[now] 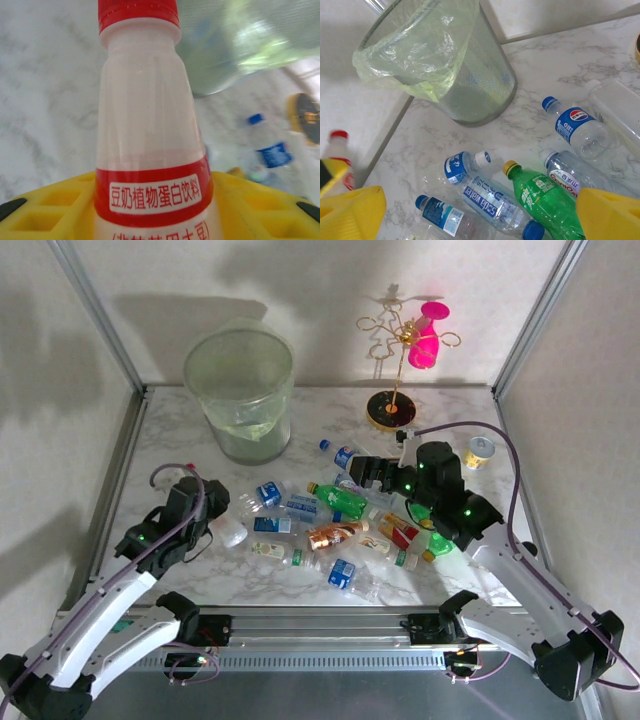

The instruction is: Put the plastic bottles in the bin

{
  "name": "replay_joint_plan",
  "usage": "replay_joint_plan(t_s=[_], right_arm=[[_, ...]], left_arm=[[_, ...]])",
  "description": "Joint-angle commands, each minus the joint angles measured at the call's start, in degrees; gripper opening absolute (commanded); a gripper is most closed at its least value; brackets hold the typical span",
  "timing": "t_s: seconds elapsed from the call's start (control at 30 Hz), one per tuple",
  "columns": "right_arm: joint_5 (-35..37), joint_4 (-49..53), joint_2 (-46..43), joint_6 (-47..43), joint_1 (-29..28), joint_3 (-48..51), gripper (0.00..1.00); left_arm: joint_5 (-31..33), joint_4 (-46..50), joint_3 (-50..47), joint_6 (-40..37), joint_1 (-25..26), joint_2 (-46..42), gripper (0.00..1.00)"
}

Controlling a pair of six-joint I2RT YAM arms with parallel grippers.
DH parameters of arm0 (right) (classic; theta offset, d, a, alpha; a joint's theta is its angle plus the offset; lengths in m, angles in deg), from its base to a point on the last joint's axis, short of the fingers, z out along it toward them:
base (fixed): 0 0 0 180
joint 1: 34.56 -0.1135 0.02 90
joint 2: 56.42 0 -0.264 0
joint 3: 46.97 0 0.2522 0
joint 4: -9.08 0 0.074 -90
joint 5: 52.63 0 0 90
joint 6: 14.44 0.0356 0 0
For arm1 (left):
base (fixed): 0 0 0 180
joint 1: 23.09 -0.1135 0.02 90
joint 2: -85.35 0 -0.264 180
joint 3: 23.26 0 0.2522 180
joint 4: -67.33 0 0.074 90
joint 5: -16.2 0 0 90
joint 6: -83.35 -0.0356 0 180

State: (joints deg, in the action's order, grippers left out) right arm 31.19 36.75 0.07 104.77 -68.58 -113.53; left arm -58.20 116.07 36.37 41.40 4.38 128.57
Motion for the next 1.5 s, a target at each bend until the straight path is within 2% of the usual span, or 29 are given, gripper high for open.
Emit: replay_joint_plan(t_s=[0.0,0.13,0.37,0.6,0.7,0.8,0.97,1.03,1.17,1.27,1.37,1.47], right_arm=[[-1.80,-1.34,1.03,-0.31,-0.51,-1.98,0.97],[-6.92,-3.41,1.77,-1.07,-0.78,-2.54,0.97],[-15.89,-6.44,3.43,0.16,-1.93,-8.14,0.97],[-14.92,-2.69,4.68,-1.49,-2.32,-14.66,0.97],[-13.53,-1.14,5.56,-2.43,-2.30,-15.83,0.97],[-12.93,1.00,6.69,-3.18,-2.29,-17.48,0.97],[-10.78,3.14,6.00,-4.35,-2.35,-18.18,0.97],[-10.36,3.81,6.00,-4.68,-2.28,-18.46,0.97],[-9.28,3.94,5.44,-5.12,-2.28,-17.33,0.97],[-8.54,3.58,4.69,-4.99,-2.29,-15.53,0.97],[-7.85,3.62,4.63,-4.96,-2.29,-14.39,0.97],[-7.52,3.58,5.14,-5.09,-2.28,-14.08,0.97]], left_arm=[[-5.01,-4.50,5.77,-12.70,0.92,-1.36,0.49],[-9.65,-10.06,10.32,-18.96,0.97,-0.01,0.48],[-6.28,-15.74,22.76,-21.86,0.98,11.08,0.46],[0.24,-21.26,34.71,-23.10,0.59,21.73,0.47],[5.94,-25.52,37.34,-23.86,-0.08,26.10,0.48],[9.23,-31.22,39.51,-25.70,-1.30,30.27,0.47],[13.11,-33.72,46.68,-27.32,-4.56,39.03,0.47],[15.68,-37.75,45.80,-27.92,-5.84,40.82,0.47],[13.55,-44.18,44.47,-27.22,-9.31,45.07,0.47],[10.77,-42.92,49.03,-30.72,-9.87,51.13,0.46],[7.64,-34.38,58.19,-32.74,-10.06,58.58,0.47],[7.89,-29.85,61.91,-31.67,-10.10,62.49,0.48]])
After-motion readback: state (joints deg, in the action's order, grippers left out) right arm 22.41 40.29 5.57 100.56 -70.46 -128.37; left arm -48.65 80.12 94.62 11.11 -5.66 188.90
